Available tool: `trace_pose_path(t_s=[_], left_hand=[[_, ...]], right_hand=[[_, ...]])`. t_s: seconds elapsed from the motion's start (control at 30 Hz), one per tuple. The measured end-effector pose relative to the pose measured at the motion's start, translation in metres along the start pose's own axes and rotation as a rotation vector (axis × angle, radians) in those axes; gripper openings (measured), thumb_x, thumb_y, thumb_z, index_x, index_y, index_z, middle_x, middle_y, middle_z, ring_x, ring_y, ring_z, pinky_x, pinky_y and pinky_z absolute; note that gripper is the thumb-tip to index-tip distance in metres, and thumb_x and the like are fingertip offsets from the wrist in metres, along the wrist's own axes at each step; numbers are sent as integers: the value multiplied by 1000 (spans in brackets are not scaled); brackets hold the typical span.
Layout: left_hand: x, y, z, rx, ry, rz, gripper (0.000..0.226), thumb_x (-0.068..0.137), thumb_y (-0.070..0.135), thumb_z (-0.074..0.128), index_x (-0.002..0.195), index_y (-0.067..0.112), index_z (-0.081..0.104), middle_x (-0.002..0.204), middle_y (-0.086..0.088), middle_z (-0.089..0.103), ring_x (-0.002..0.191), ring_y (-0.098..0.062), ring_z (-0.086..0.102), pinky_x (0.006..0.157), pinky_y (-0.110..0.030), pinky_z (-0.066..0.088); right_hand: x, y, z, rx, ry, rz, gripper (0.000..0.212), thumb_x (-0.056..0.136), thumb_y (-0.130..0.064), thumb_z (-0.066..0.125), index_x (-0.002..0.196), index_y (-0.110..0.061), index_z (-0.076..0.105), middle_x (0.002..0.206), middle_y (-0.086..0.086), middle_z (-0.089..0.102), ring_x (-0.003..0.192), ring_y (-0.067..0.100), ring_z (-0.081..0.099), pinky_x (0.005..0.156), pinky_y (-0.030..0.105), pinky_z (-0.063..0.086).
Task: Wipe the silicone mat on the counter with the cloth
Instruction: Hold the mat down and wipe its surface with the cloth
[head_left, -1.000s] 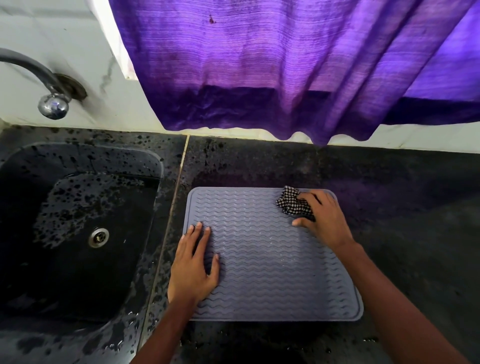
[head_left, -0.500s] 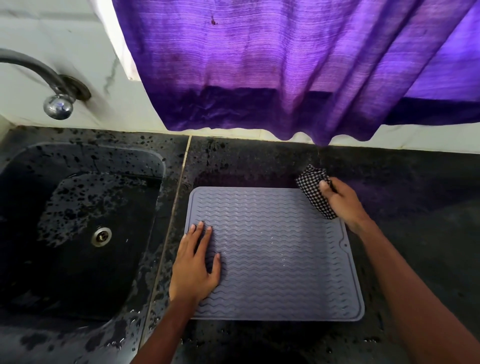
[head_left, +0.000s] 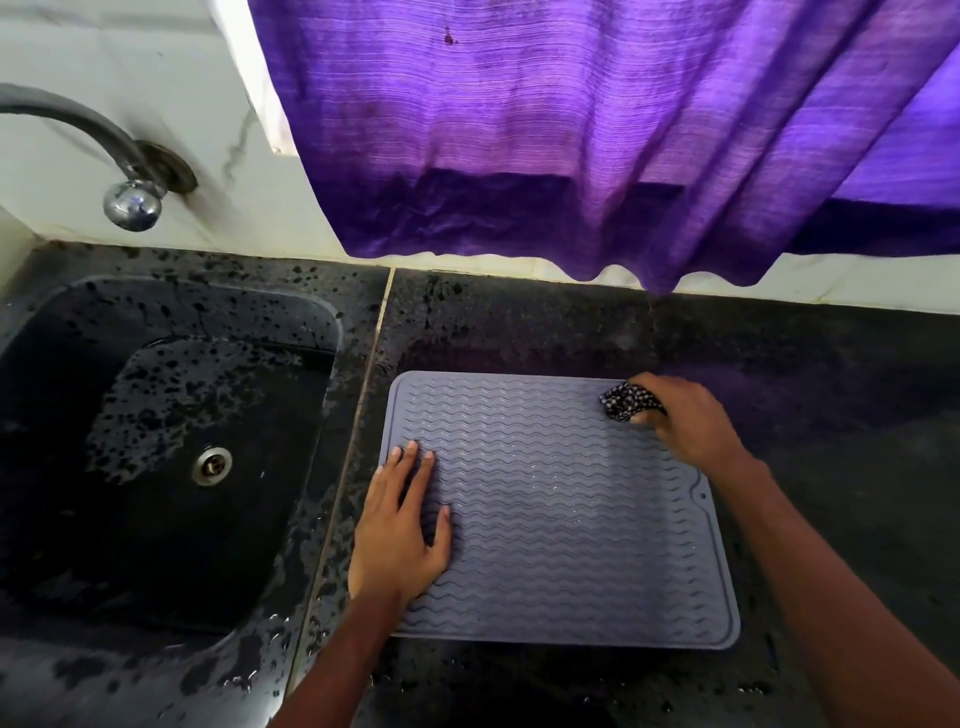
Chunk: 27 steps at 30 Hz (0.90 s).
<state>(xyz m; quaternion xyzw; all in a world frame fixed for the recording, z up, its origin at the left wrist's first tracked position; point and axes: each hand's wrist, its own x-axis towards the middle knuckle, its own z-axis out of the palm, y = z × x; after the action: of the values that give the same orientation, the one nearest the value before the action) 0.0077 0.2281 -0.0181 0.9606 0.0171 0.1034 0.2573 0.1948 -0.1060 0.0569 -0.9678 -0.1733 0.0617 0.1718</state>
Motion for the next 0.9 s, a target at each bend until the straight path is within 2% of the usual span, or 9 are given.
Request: trace_pose_path(t_s=[0.13,0.27,0.43,0.7,0.8,0.9], left_hand=[[0,1,0,0,-1,-3,65,93,40,51,151,10,43,161,-6,34,151,-24,28,117,-52,33],[0,1,-1,-10,2,-7,66,93,39,52,151,10,42,161,-6,34,151,-23,26,119,-51,31],[1,1,0,-20,27,5,65,92,38,52,150,9,44,161,-6,35,151,-23,27,119,-50,30],[2,1,3,-14,44,24,64,92,37,51,148,6,47,158,-9,40,150,-26,29,118,-52,31],[1,0,2,-15,34,23,64,93,38,49,148,7,46,158,-8,40,151,-26,29,118,-52,31],[1,0,3,-20,32,21,64,93,39,50,149,7,46,158,-8,39,151,-25,29,119,-51,30]], right_hand=[[7,-15,8,-1,23,-28,37,75,-14,76,109,-19,62,91,6,68,88,31,62,73,39,50],[21,-47,20,6,33,-89,33,77,-16,75,108,-21,63,90,4,69,87,26,62,70,32,43],[42,-99,44,30,6,-157,30,76,-17,74,103,-24,62,87,2,69,84,27,63,70,37,50],[69,-205,80,7,-16,-288,43,73,-8,73,113,-18,58,96,5,70,93,29,61,80,43,47],[76,-215,85,135,-30,-318,51,71,3,71,117,-18,60,93,7,69,86,29,62,72,41,50],[71,-205,73,248,48,-295,51,75,1,71,120,-19,59,96,6,69,83,25,62,69,39,52]])
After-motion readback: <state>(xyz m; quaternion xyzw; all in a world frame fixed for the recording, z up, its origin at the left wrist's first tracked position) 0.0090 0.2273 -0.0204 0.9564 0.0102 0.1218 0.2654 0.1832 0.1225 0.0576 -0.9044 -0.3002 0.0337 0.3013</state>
